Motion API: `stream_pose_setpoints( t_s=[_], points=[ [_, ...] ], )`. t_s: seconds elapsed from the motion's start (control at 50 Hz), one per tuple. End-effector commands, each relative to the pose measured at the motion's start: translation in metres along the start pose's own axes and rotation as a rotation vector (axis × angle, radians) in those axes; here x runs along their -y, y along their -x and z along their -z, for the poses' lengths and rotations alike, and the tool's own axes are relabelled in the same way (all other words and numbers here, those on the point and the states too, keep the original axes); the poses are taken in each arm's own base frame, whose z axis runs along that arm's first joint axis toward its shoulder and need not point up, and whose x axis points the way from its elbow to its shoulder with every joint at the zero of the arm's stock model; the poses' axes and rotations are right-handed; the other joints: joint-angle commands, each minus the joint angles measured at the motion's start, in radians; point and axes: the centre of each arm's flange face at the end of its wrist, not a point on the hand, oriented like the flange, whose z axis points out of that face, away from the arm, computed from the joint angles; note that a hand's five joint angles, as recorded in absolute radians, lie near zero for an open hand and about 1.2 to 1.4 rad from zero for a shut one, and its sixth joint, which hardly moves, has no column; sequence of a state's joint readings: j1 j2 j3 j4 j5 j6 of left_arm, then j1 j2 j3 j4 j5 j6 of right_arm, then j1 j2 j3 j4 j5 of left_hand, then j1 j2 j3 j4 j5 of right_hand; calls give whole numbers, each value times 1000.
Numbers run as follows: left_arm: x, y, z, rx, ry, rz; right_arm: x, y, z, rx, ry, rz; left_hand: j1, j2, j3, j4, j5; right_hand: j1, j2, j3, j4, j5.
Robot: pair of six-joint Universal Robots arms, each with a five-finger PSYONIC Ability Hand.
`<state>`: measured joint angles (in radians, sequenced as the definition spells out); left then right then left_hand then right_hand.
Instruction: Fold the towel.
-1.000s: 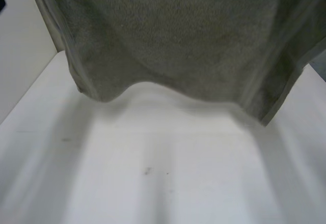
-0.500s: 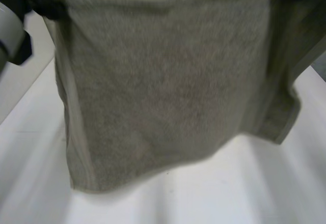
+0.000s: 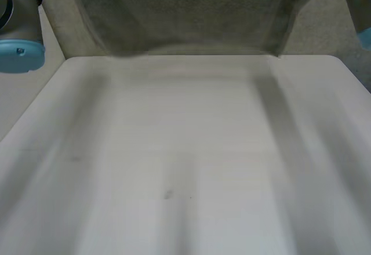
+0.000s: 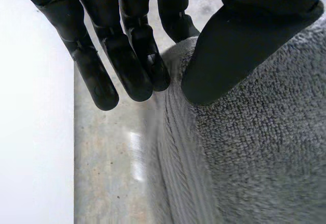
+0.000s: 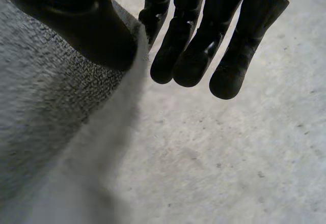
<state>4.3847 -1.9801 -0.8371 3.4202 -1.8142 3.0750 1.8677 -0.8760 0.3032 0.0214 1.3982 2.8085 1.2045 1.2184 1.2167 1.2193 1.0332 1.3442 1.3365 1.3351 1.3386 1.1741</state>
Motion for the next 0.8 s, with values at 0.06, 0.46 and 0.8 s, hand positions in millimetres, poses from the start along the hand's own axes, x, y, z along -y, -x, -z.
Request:
stream_pose_setpoints(
  t_s=[0.06, 0.46, 0.8],
  points=[
    [-67, 21, 62, 21, 292, -61, -57, 49, 58, 309, 374, -36, 192, 178, 180, 177, 188, 52, 60, 61, 58, 48],
    [-193, 65, 199, 67, 837, -198, -202, 121, 191, 425, 697, -90, 192, 178, 180, 177, 188, -213, -206, -204, -208, -218],
    [-182, 66, 202, 68, 828, -195, -223, 104, 204, 171, 854, -310, 192, 178, 180, 177, 188, -781, -773, -772, -775, -785]
  ],
)
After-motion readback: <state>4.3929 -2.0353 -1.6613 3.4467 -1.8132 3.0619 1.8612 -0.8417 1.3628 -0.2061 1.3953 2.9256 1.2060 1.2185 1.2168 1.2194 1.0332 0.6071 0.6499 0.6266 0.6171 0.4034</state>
